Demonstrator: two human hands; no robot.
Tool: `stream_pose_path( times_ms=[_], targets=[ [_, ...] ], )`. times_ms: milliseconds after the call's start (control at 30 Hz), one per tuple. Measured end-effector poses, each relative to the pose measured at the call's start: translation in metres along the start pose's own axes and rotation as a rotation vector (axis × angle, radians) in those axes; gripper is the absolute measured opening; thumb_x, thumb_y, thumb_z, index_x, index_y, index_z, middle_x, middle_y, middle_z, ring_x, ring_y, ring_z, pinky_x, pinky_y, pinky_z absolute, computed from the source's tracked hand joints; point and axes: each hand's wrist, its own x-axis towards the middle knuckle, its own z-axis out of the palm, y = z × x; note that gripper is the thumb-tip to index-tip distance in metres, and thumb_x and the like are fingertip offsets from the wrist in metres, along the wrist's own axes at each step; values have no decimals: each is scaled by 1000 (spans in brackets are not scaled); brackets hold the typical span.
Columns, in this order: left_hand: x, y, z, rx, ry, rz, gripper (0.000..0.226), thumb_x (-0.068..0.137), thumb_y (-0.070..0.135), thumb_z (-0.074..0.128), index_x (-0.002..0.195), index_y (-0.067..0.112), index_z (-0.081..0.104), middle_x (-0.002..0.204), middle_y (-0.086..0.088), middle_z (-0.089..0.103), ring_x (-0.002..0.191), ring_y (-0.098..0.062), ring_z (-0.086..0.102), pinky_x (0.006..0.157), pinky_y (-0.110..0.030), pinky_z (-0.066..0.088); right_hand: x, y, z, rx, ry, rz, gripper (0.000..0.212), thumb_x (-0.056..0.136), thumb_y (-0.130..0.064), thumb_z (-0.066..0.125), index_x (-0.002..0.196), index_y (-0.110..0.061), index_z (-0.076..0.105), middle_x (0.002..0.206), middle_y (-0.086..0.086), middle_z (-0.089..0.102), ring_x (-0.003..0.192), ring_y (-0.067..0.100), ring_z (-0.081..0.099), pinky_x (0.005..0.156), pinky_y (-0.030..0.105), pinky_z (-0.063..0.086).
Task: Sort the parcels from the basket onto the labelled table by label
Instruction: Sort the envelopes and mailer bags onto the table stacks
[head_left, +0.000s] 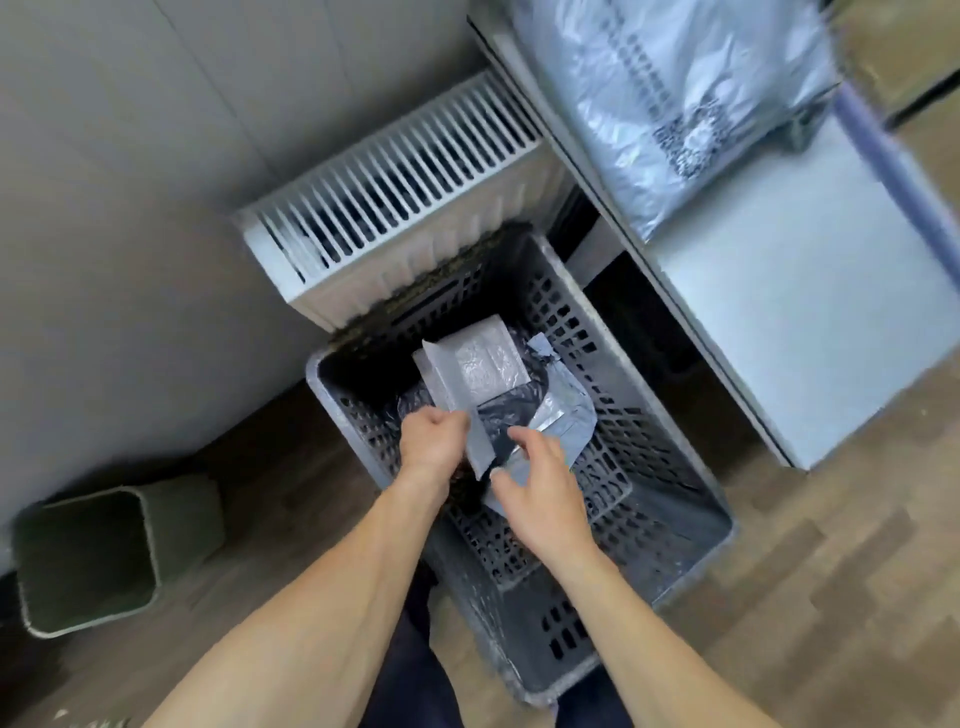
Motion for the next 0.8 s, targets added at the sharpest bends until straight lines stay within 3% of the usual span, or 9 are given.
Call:
stream_pose_path(
  times_ms=[100,167,300,467,633,733,800],
  targets=[
    [-71,22,-2,-32,21,68,10,87,15,64,80,12,59,74,-6,56,70,-21,54,68,-33,46,-32,-24,-41,-299,-110,-169,75,94,-40,65,158,-23,29,150,-2,36,138,20,40,105,35,40],
    [-119,41,0,-110,45,112,16,89,13,64,76,14,54,70,-5,54,68,-21,52,66,-33,44,-52,-40,-66,-453,-145,-254,77,95,-41,63,158,-21,24,150,3,36,140,26,39,104,40,42],
    [-203,88,5,-217,109,228,21,89,10,66,71,13,54,69,-6,54,67,-20,51,64,-32,42,-84,-81,-127,-521,-37,-358,46,103,-32,51,146,-21,39,138,4,54,127,29,55,93,42,45],
    [-297,174,-5,-386,146,445,12,96,15,67,92,4,70,80,-4,67,75,-15,60,63,-26,46,-108,-152,-214,-690,224,-635,19,105,-22,40,117,-19,54,117,6,70,110,34,67,80,40,47],
    [-389,256,-57,-530,186,708,22,101,31,62,95,13,73,99,-6,76,87,-20,66,79,-35,52,-160,-247,-308,-481,372,-850,8,97,-20,48,98,-19,56,101,15,71,99,42,65,70,39,41],
    [-438,299,-102,-493,302,889,24,104,30,58,116,11,65,103,0,69,87,-12,61,73,-30,47,-208,-303,-363,-211,302,-1001,12,88,-21,57,77,-25,55,89,11,73,91,39,67,70,39,50],
    [-474,326,-132,-511,334,999,31,104,30,60,126,12,48,104,4,62,94,-10,59,86,-31,43,-245,-330,-397,-61,219,-1126,24,86,-16,61,67,-31,64,77,3,73,77,27,73,68,42,58]
  ],
)
